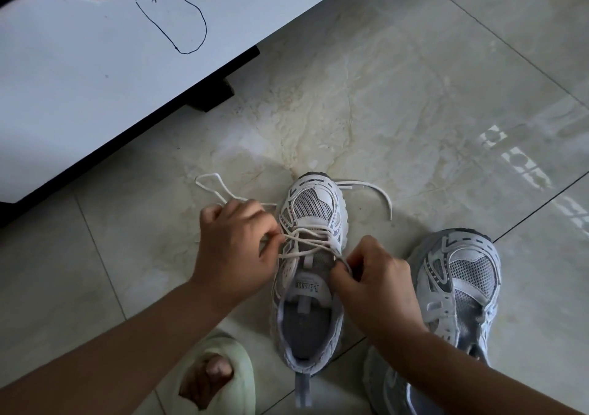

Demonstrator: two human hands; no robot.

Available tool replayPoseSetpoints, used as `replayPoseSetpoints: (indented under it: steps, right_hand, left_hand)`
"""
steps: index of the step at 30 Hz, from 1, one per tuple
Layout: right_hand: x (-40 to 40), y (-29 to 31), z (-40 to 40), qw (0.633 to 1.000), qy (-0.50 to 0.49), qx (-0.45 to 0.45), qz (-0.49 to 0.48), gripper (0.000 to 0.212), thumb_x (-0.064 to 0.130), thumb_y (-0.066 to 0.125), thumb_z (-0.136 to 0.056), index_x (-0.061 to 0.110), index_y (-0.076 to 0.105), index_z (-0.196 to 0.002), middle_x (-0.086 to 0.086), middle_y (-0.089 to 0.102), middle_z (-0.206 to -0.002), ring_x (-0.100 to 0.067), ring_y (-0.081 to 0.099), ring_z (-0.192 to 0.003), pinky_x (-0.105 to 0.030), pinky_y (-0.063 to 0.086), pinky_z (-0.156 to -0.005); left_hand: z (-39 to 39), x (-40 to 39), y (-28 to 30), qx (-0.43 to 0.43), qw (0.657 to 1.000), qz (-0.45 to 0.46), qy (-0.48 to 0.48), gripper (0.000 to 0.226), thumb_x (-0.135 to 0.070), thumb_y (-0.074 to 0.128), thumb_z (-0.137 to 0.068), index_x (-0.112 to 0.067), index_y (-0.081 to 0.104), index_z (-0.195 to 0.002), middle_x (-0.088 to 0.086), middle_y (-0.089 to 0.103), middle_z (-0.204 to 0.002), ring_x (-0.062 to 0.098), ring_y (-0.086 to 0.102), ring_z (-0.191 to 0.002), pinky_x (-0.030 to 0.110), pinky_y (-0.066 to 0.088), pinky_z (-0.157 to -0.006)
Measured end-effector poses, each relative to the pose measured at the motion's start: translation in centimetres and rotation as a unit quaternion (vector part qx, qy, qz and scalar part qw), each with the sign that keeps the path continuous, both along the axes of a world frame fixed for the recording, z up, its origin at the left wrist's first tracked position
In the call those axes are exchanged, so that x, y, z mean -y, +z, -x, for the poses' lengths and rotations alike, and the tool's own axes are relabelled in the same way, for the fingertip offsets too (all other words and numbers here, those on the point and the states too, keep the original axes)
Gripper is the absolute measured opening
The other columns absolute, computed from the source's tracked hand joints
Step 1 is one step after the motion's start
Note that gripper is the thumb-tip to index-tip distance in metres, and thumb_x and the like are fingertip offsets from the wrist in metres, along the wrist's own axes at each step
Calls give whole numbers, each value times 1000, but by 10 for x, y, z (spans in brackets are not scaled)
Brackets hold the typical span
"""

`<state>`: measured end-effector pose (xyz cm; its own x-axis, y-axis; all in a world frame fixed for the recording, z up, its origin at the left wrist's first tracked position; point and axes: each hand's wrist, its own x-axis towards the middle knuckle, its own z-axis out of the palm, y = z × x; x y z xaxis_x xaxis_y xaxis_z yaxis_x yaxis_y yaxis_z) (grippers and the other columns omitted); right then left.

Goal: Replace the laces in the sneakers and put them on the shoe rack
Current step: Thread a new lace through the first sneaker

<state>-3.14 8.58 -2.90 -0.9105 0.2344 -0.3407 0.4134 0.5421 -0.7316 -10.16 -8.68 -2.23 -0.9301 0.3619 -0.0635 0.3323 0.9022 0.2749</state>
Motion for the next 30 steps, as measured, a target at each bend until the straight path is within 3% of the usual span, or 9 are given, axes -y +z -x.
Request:
replayPoseSetpoints:
  steps: [5, 8, 10, 14, 16, 19, 24, 27, 30]
  right_hand:
    - [-6, 0, -7, 1000, -2, -6, -20, 23, 19, 64, -75, 13, 46, -63, 0, 51, -50, -20, 49, -50, -34, 40, -48]
    - [-13, 0, -13, 999, -17, -8, -28, 25, 19, 67, -71, 13, 45, -59, 0, 49, -47, -22, 48, -48, -37, 40, -47]
    - [-14, 0, -15, 999, -17, -2, -29, 25, 21, 67, -71, 15, 46, -59, -1, 50, -47, -22, 49, -48, -39, 42, -47]
    - [-14, 0, -8, 999, 35, -6, -14, 14, 28, 65, -77, 22, 53, -77, 4, 51, -48, -18, 50, -48, -33, 41, -48]
    - [-14, 1, -3, 996, 87, -26, -21, 13, 33, 58, -78, 30, 58, -90, 10, 50, -51, -12, 50, -49, -28, 40, -48]
    - [-16, -2, 2, 988, 136, -58, -34, 28, 42, 44, -72, 24, 65, -76, 7, 55, -65, -15, 54, -55, -30, 43, -49]
    - [-17, -5, 5, 979, 166, -105, -47, 28, 36, 53, -76, 19, 54, -54, 9, 39, -65, -7, 38, -55, -27, 28, -61]
    - [-15, -7, 13, 979, 156, -112, -62, 16, 37, 56, -74, 22, 61, -74, 7, 52, -77, -12, 51, -67, -32, 38, -68]
    - [-14, -6, 25, 976, 171, -111, -73, 25, 35, 57, -74, 24, 65, -95, 5, 58, -84, -17, 58, -75, -34, 41, -70]
  left_hand:
    - [-4, -1, -2, 9, 997, -52, -52, 16, -35, 52, -79, -24, 56, -67, -15, 52, -66, 9, 51, -69, 25, 23, -80]
    - [-7, -3, 2, 88, 987, -125, -59, 28, -43, 50, -82, -21, 58, -66, -14, 44, -51, 5, 45, -51, 18, 33, -59]
    - [-10, -5, 4, 133, 980, -145, -28, 39, -47, 46, -85, -17, 56, -63, -6, 45, -43, 10, 45, -43, 27, 42, -48]
    - [-8, -10, 4, 260, 958, -123, 21, 8, -27, 55, -91, -28, 63, -93, -9, 57, -43, 9, 57, -41, 27, 50, -54]
    - [-6, -14, 2, 282, 954, -98, 20, 19, -29, 61, -86, -34, 62, -105, -5, 61, -48, 6, 59, -47, 24, 49, -55]
    - [-3, -17, -1, 253, 966, -44, -10, 17, -40, 65, -81, -33, 68, -97, -10, 55, -55, 2, 51, -52, 21, 36, -51]
    - [0, -19, -6, 157, 983, -81, -56, 11, -34, 59, -85, -28, 54, -77, -11, 48, -75, 7, 45, -65, 25, 33, -59]
    - [4, -19, -3, 146, 979, -133, -50, 11, -29, 58, -85, -28, 51, -77, -13, 50, -62, 5, 48, -57, 26, 39, -54]
    - [4, -21, 2, 139, 969, -189, -80, 8, -27, 59, -82, -21, 64, -85, -15, 57, -70, 1, 52, -63, 20, 42, -57]
